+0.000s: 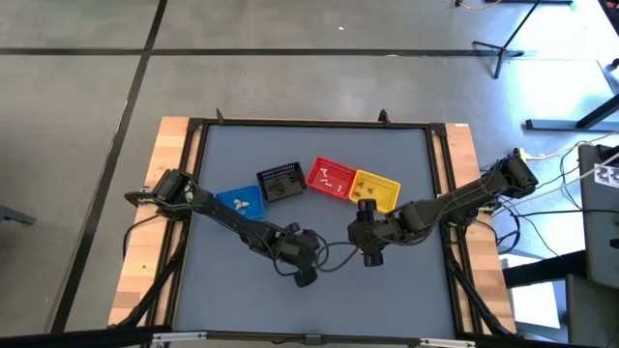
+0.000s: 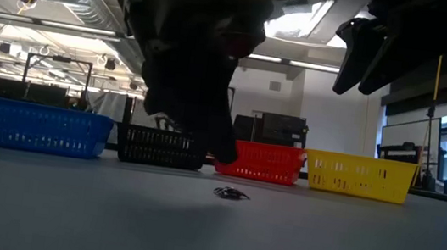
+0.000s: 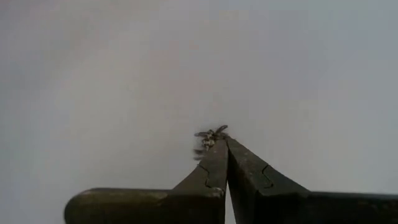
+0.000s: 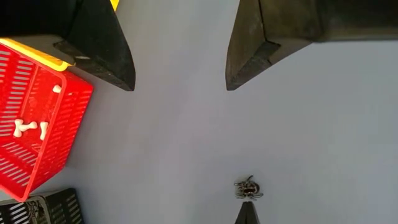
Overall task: Sort Halloween decoration
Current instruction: Put the black spider toy into the black bin
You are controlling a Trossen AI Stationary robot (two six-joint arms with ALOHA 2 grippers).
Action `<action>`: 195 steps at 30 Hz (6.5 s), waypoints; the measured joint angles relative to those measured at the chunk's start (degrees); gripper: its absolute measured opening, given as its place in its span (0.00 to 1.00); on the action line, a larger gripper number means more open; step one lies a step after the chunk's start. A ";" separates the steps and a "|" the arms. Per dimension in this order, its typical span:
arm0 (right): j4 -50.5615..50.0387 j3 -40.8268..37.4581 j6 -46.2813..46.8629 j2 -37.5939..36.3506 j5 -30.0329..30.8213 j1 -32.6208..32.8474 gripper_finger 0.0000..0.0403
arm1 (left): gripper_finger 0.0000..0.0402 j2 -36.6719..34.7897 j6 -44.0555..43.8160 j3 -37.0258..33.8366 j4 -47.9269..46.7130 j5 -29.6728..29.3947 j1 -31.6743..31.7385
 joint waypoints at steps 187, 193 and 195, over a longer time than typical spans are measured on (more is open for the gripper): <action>1.18 0.02 -1.24 0.90 -0.52 0.00 0.62 | 0.21 7.96 27.98 25.68 -54.07 -24.17 7.27; 1.18 0.02 -1.23 0.90 -0.52 0.00 0.62 | 0.21 7.96 27.98 25.68 -57.45 -28.07 10.68; 1.18 0.02 -1.24 0.90 -0.52 0.00 0.62 | 0.21 7.96 27.98 25.68 -58.04 -28.05 12.07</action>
